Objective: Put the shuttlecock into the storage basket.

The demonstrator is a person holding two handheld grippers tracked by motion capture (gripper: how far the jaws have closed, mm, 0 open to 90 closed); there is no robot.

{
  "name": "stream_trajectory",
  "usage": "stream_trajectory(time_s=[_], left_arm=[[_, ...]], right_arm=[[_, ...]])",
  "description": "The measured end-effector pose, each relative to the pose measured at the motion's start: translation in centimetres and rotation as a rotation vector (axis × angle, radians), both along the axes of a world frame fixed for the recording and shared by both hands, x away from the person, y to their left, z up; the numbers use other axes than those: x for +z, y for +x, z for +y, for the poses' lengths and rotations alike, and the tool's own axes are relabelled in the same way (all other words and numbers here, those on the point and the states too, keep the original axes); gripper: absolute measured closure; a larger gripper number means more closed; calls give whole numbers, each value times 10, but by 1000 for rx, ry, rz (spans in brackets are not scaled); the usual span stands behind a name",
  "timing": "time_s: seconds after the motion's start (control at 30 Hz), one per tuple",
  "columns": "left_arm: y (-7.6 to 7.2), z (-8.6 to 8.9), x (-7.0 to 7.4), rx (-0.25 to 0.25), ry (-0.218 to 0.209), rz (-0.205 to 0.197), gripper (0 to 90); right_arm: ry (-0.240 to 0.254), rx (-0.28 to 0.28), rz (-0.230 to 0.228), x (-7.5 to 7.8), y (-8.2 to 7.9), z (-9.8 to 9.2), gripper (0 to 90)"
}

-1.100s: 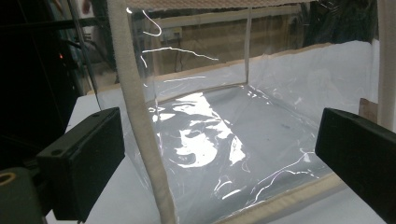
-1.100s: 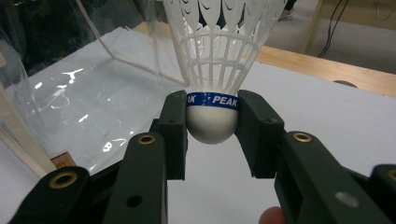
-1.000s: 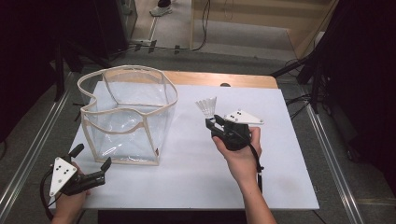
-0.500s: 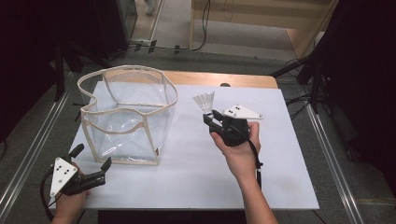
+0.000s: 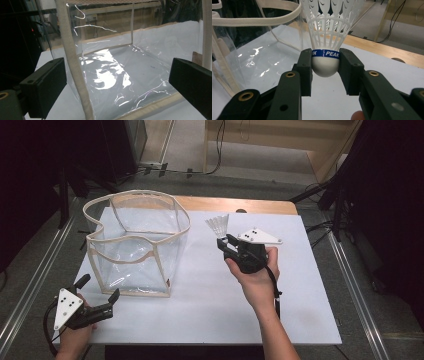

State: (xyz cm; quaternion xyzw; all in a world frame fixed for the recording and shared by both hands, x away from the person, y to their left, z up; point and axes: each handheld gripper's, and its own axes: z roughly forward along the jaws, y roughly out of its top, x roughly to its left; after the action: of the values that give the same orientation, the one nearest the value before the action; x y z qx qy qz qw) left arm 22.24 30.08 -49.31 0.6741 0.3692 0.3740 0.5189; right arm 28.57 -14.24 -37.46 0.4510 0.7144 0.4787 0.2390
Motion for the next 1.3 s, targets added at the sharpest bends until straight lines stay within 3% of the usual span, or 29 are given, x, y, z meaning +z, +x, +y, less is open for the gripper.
stream_trajectory(time_s=[1.3], left_arm=[[0, 0, 0, -2, -3, 0, 22]], right_arm=[[2, 43, -30, 13, 11, 21, 624]])
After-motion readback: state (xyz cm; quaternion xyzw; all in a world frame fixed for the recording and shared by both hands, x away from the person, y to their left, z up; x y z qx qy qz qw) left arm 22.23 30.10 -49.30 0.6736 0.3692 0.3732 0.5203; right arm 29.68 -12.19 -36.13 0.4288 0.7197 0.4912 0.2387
